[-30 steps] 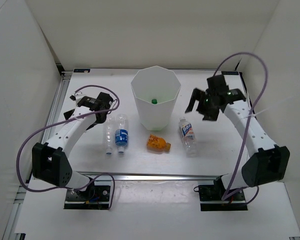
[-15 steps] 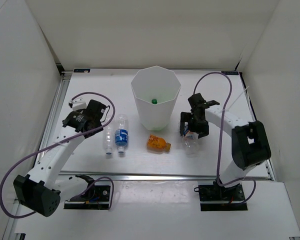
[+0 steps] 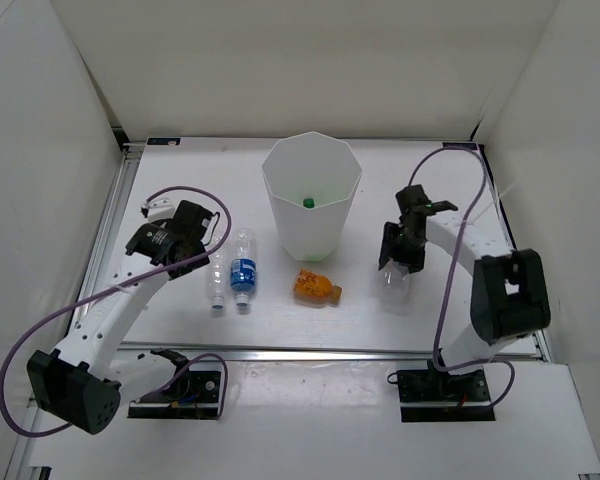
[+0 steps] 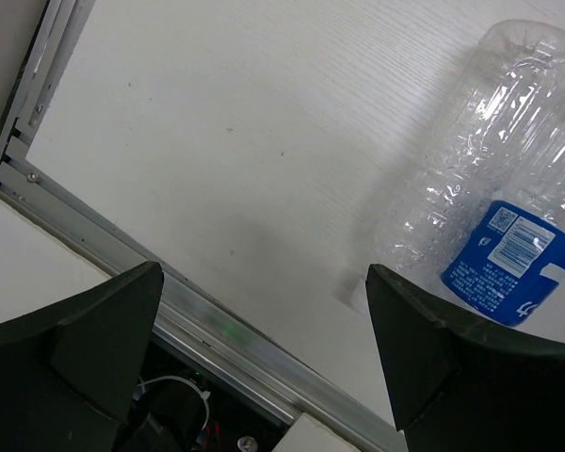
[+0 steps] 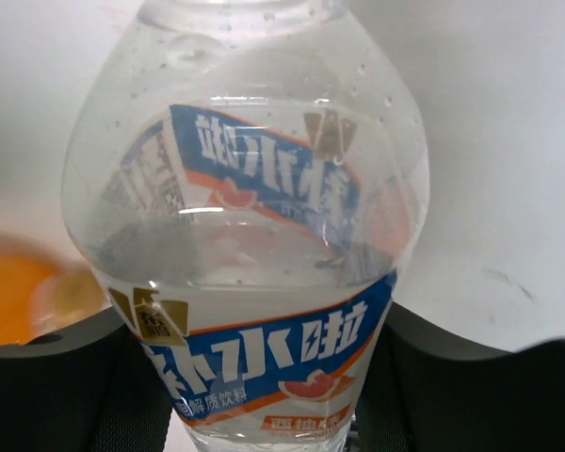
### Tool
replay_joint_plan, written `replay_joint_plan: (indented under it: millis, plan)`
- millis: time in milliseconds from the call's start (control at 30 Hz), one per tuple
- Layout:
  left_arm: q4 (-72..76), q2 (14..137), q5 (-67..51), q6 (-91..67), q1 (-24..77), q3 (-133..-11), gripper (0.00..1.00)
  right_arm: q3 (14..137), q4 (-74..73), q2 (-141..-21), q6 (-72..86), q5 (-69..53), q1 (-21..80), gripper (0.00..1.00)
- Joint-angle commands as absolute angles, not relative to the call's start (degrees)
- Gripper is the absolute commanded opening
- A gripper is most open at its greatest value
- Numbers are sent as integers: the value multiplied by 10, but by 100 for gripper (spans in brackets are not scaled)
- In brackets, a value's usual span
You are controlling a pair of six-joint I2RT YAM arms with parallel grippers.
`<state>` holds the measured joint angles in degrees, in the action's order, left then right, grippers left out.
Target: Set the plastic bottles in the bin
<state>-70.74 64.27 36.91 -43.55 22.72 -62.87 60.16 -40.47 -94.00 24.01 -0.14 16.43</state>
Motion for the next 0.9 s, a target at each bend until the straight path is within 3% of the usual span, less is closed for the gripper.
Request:
replay_joint_plan:
  millis: [0,133,300,500,567,633,667,700,867]
  plan:
    - [-713,644,375,-443,226,-627,100,679,-457,-832,264,-6,150,42]
    - [-695,663,362,-432,220,-627,100,838,-500,-784,292,-17,150,42]
    - [-679,708,331,-418,208,-633,100,1031,-482,-810,303,-58,178,42]
    - [-633,716,271,-400,208,-633,100,1311,-490,-1002,264,-111,253,46]
    - [-620,716,265,-389,208,-633,100,1333,-490,-1033,264,-118,258,55]
    - [-612,716,258,-377,208,-633,100,1333,-490,-1060,264,-118,274,70]
    - [-606,716,258,-370,208,-639,100,1326,-490,-1060,264,-118,274,88]
    - [-606,711,253,-365,208,-639,100,1317,-490,-1060,264,-118,281,99]
    - [-563,711,208,-326,208,-644,100,1238,-490,-998,246,-92,287,100]
